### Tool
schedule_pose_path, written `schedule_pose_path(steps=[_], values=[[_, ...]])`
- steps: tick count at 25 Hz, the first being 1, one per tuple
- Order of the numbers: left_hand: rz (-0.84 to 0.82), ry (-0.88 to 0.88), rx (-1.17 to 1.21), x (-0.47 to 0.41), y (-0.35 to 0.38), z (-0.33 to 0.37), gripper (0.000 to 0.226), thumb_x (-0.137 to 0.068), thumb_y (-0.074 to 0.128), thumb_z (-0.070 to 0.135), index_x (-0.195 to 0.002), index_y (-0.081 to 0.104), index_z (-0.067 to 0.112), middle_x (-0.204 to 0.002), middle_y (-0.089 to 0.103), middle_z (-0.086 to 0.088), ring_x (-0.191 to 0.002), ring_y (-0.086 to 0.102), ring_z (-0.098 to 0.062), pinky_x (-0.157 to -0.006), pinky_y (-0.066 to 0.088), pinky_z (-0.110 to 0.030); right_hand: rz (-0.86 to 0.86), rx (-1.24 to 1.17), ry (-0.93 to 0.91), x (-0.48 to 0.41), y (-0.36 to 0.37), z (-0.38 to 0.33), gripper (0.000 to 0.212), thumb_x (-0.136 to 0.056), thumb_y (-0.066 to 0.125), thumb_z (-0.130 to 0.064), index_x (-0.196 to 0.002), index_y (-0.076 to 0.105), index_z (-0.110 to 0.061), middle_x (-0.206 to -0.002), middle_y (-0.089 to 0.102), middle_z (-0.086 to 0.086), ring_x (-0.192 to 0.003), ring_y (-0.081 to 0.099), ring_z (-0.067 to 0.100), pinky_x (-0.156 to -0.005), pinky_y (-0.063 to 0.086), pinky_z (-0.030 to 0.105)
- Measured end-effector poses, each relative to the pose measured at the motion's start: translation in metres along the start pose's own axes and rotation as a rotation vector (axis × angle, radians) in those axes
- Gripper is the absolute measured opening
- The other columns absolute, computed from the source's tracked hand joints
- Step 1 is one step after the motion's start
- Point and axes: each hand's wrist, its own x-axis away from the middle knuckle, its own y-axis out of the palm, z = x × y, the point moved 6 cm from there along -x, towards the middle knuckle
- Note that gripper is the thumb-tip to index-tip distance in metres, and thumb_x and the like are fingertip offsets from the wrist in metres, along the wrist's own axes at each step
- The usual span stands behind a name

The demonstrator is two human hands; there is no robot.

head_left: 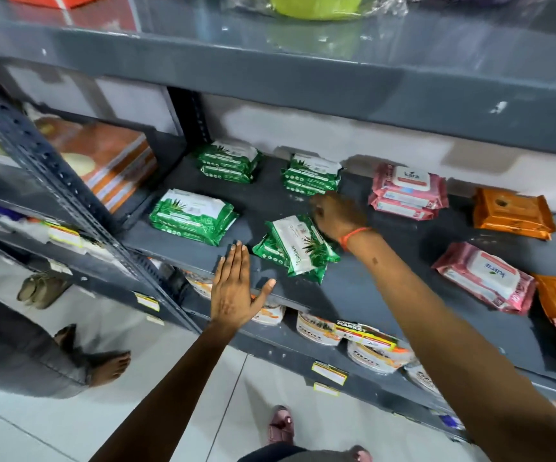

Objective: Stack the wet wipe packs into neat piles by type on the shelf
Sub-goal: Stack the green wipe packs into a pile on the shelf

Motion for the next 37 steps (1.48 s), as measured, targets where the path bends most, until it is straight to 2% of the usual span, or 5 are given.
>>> schedule_pose_path(steps=[5,9,19,30,37], values=[[0.030,0.010,0.027,-0.001,0.002,-0.002,0.092,-0.086,0.010,0.070,-0.145,0.020,-0.001,-0.155,0.021,-0.018,-0.144,0.020,-0.029,-0.116,0.006,-0.036,-0.370,0.225,-0.290,0.026,0.005,-0.024,0.074,-0.083,0.041,0.011,-0.147,0.029,-0.025,-0.153,0.037,0.005,-0.090,0.062,0.022,-0.067,0.051,0.027],[0.034,0.010,0.026,-0.001,0.000,-0.001,0.093,-0.086,0.010,0.070,-0.144,0.023,-0.001,-0.154,0.024,-0.018,-0.143,0.022,-0.029,-0.115,0.007,-0.036,-0.361,0.333,-0.288,0.031,0.003,-0.031,0.080,-0.084,0.039,0.016,-0.149,0.022,-0.028,-0.159,0.023,0.003,-0.113,0.054,0.026,-0.061,0.042,0.021],[0.040,-0.005,0.005,-0.002,0.003,-0.002,0.092,-0.083,0.006,0.070,-0.146,0.017,0.003,-0.156,0.016,-0.015,-0.145,0.015,-0.026,-0.115,-0.001,-0.033,-0.331,0.297,-0.243,-0.016,0.021,-0.020,0.078,-0.075,0.067,-0.050,-0.144,0.037,-0.027,-0.154,0.032,0.005,-0.139,0.033,0.030,-0.112,0.039,0.041],[0.053,-0.006,0.036,-0.003,0.007,-0.003,0.094,-0.084,0.004,0.071,-0.146,0.018,0.002,-0.156,0.018,-0.015,-0.145,0.017,-0.026,-0.116,0.005,-0.036,-0.392,0.307,-0.286,-0.004,0.029,0.000,0.100,-0.069,0.075,-0.036,-0.150,0.018,-0.025,-0.161,0.017,0.003,-0.146,0.021,0.026,-0.117,0.033,0.042],[0.067,0.010,0.029,-0.001,0.005,-0.003,0.093,-0.085,0.007,0.070,-0.143,0.027,0.000,-0.153,0.028,-0.017,-0.142,0.025,-0.029,-0.115,0.010,-0.039,-0.160,0.135,-0.132,-0.005,0.042,-0.009,0.091,-0.070,0.061,-0.069,-0.146,0.031,-0.027,-0.152,0.036,0.010,-0.138,0.033,0.034,-0.114,0.034,0.043]])
